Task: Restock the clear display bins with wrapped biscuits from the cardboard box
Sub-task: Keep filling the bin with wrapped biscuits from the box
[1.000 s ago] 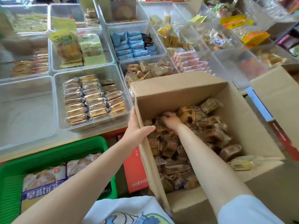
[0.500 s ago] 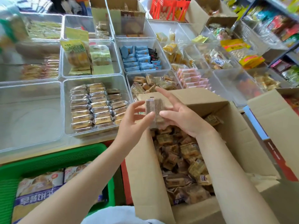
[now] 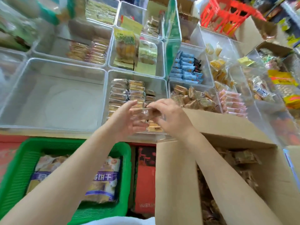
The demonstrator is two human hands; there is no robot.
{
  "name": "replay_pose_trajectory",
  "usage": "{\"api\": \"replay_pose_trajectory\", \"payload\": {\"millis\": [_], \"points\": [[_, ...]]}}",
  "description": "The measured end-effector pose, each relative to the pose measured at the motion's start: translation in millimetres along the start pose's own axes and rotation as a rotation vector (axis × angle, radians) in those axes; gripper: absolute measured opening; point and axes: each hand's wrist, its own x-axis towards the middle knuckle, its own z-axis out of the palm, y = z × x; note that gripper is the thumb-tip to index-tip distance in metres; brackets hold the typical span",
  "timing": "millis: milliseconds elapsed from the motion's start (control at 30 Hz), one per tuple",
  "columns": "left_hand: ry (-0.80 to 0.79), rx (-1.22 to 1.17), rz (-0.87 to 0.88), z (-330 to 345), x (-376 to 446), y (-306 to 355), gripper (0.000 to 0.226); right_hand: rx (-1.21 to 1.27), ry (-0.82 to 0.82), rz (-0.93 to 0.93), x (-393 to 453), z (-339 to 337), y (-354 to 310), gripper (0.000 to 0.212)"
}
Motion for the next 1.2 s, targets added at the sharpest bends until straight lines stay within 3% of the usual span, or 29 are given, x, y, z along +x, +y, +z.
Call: {"api": "replay_pose_trajectory", "payload": {"millis": [67, 133, 233, 300, 367, 567, 700, 967, 1200], "points": [[0.177, 0.176, 0.093, -14, 15, 1, 0.042, -0.056, 0.024, 0.049, 23, 9, 11, 0.036], [0.357, 0.544, 0.268, -33, 33, -7, 0.035, -0.154, 0.002, 0.135, 48, 18, 26, 0.032], [0.345, 1.150, 0.396, -67, 54, -29, 0.059, -0.306, -0.084, 0.274, 81, 36, 47, 0.026], [0.328, 1.401, 0.381, -83, 64, -43, 0.072, -0.433, -0.143, 0.317, 95, 51, 55, 0.024], [0.322, 1.583, 0.384, -88, 69, -53, 0.069, -0.575, -0.240, 0.322, 105, 66, 59, 0.029], [0.355, 1.707, 0.416, -88, 72, -58, 0.066, -0.694, -0.394, 0.338, 119, 106, 67, 0.028], [0.363, 1.739, 0.408, -87, 73, -60, 0.067, -0.591, -0.449, 0.319, 120, 116, 74, 0.032], [0.370, 1.756, 0.392, -87, 75, -61, 0.068, -0.313, -0.357, 0.419, 116, 107, 91, 0.044], [0.382, 1.801, 0.407, -88, 76, -64, 0.072, -0.212, -0.599, 0.547, 120, 113, 93, 0.064]]}}
